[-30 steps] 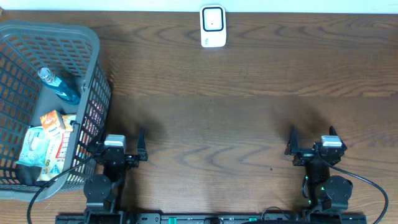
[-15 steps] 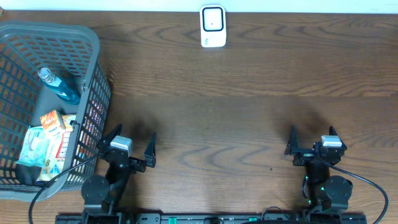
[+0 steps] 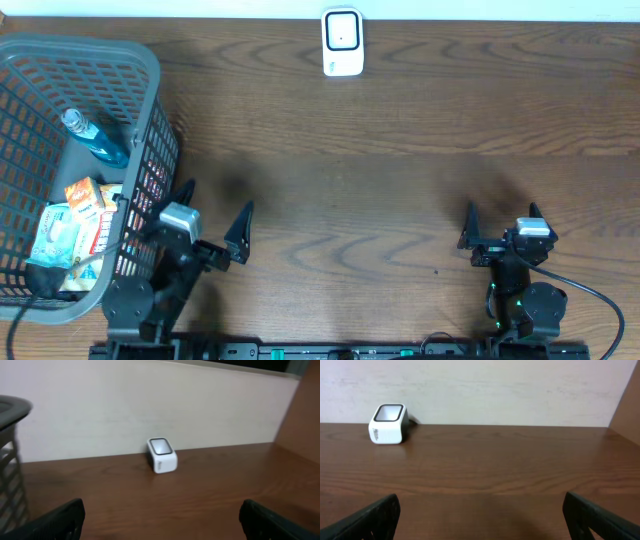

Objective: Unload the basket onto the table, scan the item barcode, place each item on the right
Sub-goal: 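Move the left gripper over the basket and reach down inside, then grasp the orange Kleenex tissue pack with the left gripper, then lift the tissue pack out and carry it toward the scanner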

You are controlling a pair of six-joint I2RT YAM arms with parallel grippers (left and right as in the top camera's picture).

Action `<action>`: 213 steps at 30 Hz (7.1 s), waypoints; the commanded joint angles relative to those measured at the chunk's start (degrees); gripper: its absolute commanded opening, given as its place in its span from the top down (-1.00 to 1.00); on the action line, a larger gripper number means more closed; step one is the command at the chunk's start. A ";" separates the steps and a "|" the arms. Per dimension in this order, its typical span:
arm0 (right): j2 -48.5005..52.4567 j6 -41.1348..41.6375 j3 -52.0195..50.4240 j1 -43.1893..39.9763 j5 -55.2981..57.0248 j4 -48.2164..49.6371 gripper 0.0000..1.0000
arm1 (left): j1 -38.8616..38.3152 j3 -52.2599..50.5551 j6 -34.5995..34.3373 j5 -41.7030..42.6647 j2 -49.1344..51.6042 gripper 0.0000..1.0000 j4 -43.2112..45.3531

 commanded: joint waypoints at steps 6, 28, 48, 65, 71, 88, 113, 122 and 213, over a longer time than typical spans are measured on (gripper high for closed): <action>-0.09 0.81 -0.07 0.46 0.26 -0.20 -0.99 | -0.22 16.85 -2.10 4.35 13.57 -0.97 -6.05; -0.09 0.81 -0.07 0.46 0.26 -0.20 -0.98 | -0.17 29.20 -10.80 4.63 18.34 -0.96 -14.88; -0.09 0.81 -0.07 0.46 0.26 -0.20 -0.98 | 7.91 74.86 -22.84 -46.80 55.58 -0.96 -49.62; -0.09 0.81 -0.07 0.46 0.26 -0.20 -0.99 | 33.73 68.46 -52.78 -33.05 70.88 -0.96 -64.85; -0.09 0.81 -0.07 0.46 0.26 -0.20 -0.99 | 34.03 59.12 -57.29 -33.20 71.43 -0.96 -60.19; -0.09 0.81 -0.07 0.46 0.26 -0.20 -0.98 | 34.03 38.91 -60.00 -33.18 72.91 -0.94 -36.04; -0.09 0.81 -0.07 0.46 0.26 -0.20 -0.98 | 34.03 38.88 -59.45 -32.57 81.40 0.86 -30.58; -0.09 0.81 -0.07 0.46 0.26 -0.20 -0.98 | 34.07 40.35 -50.80 -32.57 79.21 0.86 -30.51; -0.09 0.81 -0.07 0.46 0.26 -0.20 -0.99 | -43.30 40.81 -115.10 -26.38 99.71 -0.50 13.35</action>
